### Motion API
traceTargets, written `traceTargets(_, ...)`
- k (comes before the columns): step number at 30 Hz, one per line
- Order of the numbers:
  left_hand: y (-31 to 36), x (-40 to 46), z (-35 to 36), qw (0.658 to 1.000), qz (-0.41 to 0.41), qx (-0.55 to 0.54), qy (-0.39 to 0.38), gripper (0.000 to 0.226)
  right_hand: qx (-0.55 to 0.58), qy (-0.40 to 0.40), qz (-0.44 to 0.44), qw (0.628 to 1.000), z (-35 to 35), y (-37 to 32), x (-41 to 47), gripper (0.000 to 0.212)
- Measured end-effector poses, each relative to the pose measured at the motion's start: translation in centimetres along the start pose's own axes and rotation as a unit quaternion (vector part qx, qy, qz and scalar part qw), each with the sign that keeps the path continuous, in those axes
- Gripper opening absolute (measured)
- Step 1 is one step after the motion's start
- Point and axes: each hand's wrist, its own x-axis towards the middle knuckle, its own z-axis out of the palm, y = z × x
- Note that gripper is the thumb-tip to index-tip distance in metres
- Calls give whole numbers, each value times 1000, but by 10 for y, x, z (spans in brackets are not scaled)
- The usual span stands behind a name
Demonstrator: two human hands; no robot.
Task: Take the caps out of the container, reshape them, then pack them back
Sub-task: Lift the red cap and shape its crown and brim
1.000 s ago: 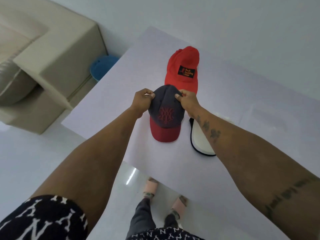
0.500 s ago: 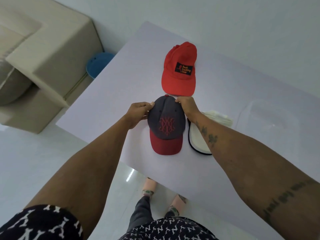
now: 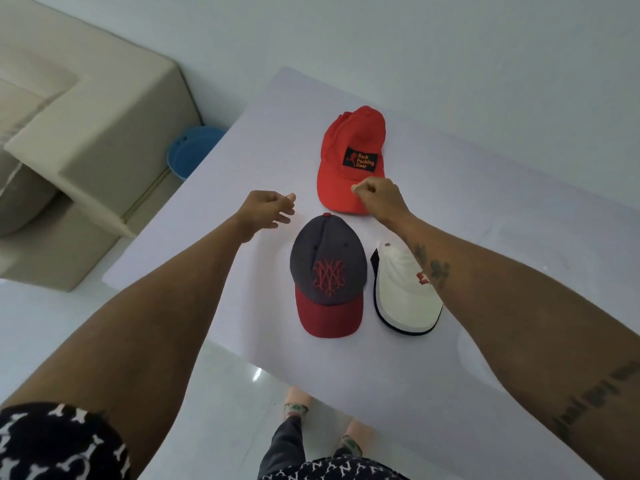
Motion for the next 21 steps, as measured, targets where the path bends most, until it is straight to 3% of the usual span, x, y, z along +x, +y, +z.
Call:
traceTargets(3, 32, 48, 0, 999, 11, 31, 20, 37, -46, 36, 10, 998, -24, 3, 45, 28)
traceTargets(8, 96, 106, 18, 990, 115, 55, 67, 18, -48, 17, 31, 998, -43, -15, 104, 45)
traceTargets(10, 112, 134, 36, 987, 118, 92, 54, 41, -5, 12, 43, 999, -41, -6, 124, 39)
traceTargets(13, 123, 165, 58, 988, 101, 111, 35, 62, 63, 25, 77, 995, -30, 4, 146, 53)
traceTargets(17, 114, 189, 76, 990, 79, 117, 13, 53, 89, 66, 84, 990, -9, 23, 159, 44)
traceTargets(21, 109, 188, 73, 988, 99, 98, 66, 34, 105, 120, 54, 986, -12, 24, 148, 41)
